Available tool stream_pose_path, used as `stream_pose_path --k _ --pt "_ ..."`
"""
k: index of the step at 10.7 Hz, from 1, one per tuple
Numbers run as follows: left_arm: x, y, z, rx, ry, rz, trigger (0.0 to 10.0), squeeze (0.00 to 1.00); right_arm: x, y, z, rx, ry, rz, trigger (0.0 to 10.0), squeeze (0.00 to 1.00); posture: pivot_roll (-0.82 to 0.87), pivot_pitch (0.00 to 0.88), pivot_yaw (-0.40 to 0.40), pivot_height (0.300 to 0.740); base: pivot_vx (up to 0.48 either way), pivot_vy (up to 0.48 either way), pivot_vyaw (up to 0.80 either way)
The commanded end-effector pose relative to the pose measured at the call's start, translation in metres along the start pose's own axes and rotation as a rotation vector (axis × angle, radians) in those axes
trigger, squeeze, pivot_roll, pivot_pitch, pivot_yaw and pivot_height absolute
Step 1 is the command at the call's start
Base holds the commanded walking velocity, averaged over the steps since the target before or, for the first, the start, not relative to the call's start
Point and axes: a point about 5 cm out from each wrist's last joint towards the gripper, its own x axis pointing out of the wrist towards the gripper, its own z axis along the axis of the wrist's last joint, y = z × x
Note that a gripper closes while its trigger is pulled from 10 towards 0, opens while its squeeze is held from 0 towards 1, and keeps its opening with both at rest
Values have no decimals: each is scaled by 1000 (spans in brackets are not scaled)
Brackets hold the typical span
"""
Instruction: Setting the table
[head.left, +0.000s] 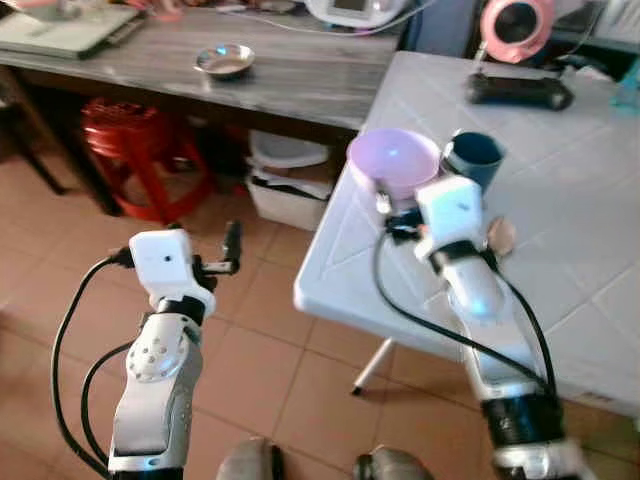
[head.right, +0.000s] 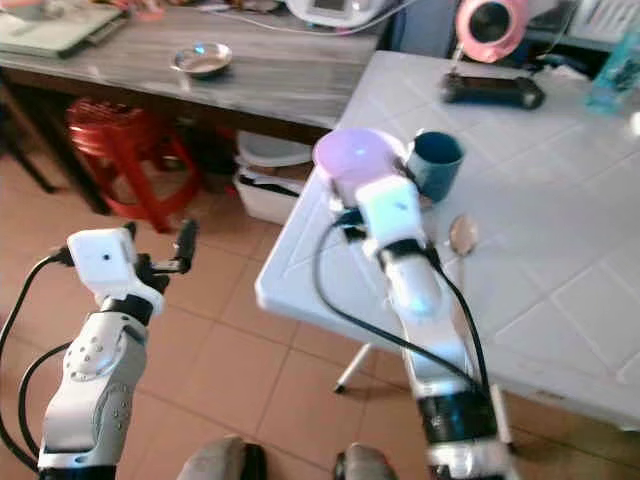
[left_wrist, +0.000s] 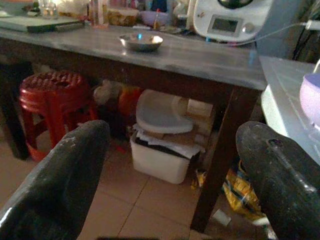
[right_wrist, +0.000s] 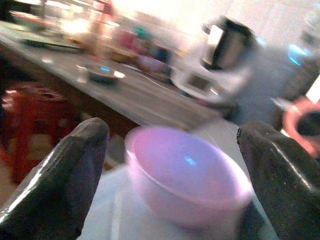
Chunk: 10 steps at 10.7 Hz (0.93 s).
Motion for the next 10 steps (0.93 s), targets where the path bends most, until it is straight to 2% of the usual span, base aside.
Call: stream_pose_path --k 1,2,3,6,8,10 --pt "-3 1 -3 -6 27 6 10000 0 10 6 6 -71 -12 85 10000 0 40 142 61 740 0 0 0" --pt "-7 -2 -8 -21 67 -14 10000 0 23 8 3 -129 35 173 10000 0 48 167 70 740 0 0 0" --pt "-11 -5 -11 -27 89 -28 10000 0 30 6 -1 -153 76 194 10000 0 58 177 66 740 0 0 0" --pt "-16 2 -13 -34 128 -18 10000 0 49 3 -6 -159 172 241 10000 0 86 203 71 740 0 0 0" --pt "-19 1 -12 -29 141 -31 10000 0 64 -4 -4 -215 198 192 10000 0 98 206 77 740 0 0 0" --pt "-19 2 -11 -25 157 -40 10000 0 67 -6 -13 -234 261 167 10000 0 105 208 83 740 0 0 0"
